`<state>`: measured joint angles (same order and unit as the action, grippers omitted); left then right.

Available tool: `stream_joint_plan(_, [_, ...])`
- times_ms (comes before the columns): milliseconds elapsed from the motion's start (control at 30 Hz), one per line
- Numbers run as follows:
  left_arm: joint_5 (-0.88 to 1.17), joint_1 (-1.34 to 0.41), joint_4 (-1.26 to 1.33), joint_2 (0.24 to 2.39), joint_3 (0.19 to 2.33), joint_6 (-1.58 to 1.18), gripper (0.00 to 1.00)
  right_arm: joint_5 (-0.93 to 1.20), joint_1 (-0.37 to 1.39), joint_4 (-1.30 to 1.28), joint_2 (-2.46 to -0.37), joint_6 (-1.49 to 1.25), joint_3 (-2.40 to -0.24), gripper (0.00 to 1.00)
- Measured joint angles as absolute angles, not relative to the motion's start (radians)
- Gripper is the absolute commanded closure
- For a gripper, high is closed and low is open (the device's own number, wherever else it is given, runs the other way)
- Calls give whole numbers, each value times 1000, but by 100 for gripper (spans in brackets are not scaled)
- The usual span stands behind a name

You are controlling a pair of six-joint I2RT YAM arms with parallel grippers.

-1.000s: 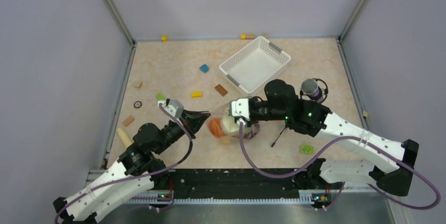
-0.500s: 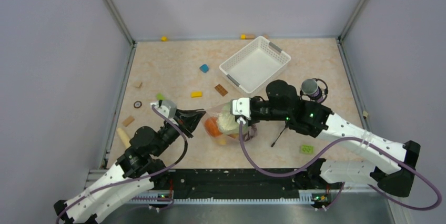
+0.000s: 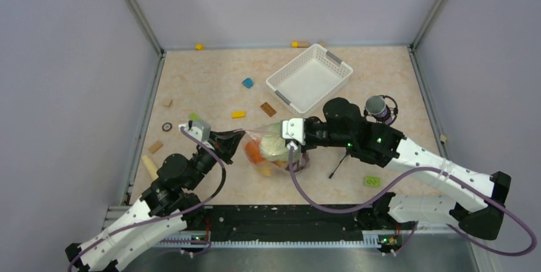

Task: Place the food in the zip-top bag and seal the zipper
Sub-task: Zip the zipper food storage bag at the center of the board.

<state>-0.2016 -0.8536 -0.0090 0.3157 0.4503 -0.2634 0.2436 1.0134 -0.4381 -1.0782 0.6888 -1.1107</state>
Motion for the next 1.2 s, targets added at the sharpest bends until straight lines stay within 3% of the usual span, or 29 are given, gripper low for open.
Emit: stream_joint_plan(1200, [-620,-854,-153,218,447,-374,100,202,1011,-467,-1119,694,-1133,100])
